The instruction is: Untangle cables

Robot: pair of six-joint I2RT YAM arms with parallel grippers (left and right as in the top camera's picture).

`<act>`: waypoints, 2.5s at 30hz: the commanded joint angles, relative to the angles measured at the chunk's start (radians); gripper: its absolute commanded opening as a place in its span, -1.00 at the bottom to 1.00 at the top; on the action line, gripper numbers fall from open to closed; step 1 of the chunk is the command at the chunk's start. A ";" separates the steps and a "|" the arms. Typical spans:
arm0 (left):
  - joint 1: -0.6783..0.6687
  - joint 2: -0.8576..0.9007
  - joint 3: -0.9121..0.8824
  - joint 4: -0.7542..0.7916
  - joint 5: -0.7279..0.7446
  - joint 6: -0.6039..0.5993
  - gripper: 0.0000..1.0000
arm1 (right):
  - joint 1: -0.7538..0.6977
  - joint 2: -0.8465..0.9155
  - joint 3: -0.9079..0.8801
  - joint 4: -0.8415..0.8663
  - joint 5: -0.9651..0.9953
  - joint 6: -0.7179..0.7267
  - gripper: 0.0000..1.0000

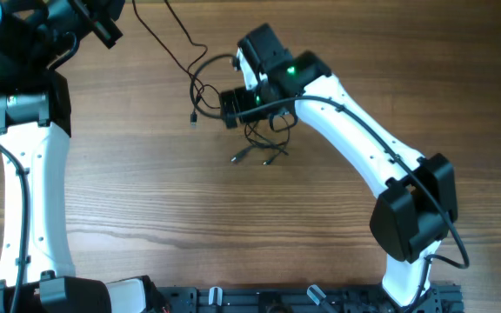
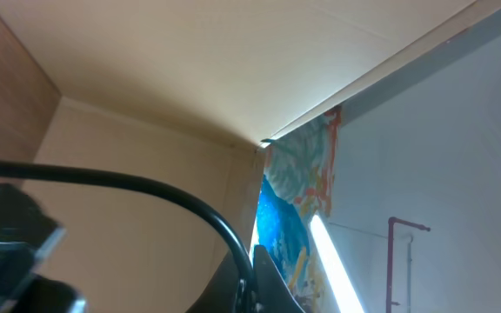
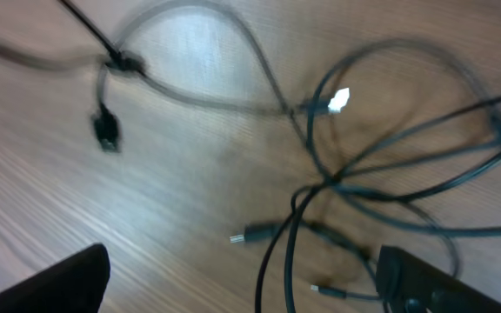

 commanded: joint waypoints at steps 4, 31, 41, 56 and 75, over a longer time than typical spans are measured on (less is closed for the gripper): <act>0.003 -0.010 0.018 -0.032 -0.005 -0.085 -0.92 | 0.002 0.009 -0.199 0.100 0.129 -0.076 0.95; 0.061 -0.060 0.018 -0.058 -0.203 0.132 -0.92 | -0.417 -0.286 -0.243 -0.145 0.262 0.207 -0.87; -0.068 -0.032 0.018 -0.554 -0.460 0.787 -0.92 | -0.416 -0.286 -0.243 -0.132 0.045 0.151 1.00; -0.221 0.065 0.018 -0.367 -1.041 1.417 -0.92 | -0.315 -0.286 -0.259 -0.123 -0.060 0.100 1.00; 0.174 0.444 0.018 -0.098 -1.283 1.827 0.99 | -0.244 -0.286 -0.259 -0.173 -0.064 0.109 0.99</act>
